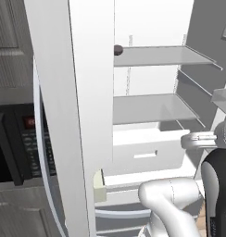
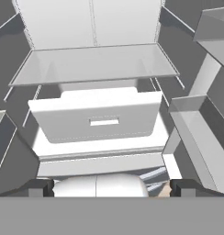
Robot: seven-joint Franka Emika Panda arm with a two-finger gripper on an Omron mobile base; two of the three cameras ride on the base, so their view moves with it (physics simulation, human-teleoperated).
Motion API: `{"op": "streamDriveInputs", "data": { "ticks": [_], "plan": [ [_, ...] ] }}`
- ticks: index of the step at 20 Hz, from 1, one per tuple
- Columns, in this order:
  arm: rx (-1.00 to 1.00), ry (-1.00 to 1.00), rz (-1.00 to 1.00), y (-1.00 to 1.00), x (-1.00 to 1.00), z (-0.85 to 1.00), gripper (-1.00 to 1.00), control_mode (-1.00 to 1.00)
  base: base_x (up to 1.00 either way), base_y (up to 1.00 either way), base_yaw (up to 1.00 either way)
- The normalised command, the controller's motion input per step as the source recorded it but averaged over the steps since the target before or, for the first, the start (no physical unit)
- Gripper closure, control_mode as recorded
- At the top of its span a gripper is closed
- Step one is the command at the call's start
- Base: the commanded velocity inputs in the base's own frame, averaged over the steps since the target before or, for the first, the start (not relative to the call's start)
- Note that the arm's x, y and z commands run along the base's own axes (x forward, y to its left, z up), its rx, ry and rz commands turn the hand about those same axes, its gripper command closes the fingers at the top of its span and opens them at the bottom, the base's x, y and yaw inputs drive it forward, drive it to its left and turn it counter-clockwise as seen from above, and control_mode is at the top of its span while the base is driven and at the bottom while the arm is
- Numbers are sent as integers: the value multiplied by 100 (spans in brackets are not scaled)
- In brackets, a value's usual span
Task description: Gather the eggplant and broccoli from the fridge and place them on a tray on the dining counter. Then gather the chicken drumsticks from the fridge and place them on the other tray.
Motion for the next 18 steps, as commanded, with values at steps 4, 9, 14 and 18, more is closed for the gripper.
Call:
{"op": "streamDriveInputs", "data": {
  "ticks": [4,9,14,18],
  "plan": [
    [0,0,0,0,0,0,-100,100,55,0,0],
    [0,0,0,0,0,0,-100,100,62,0,0],
    [0,0,0,0,0,0,-100,100,68,0,0],
    [1,-11,8,12,67,58,-100,-100,0,0,0]
  ]
}}
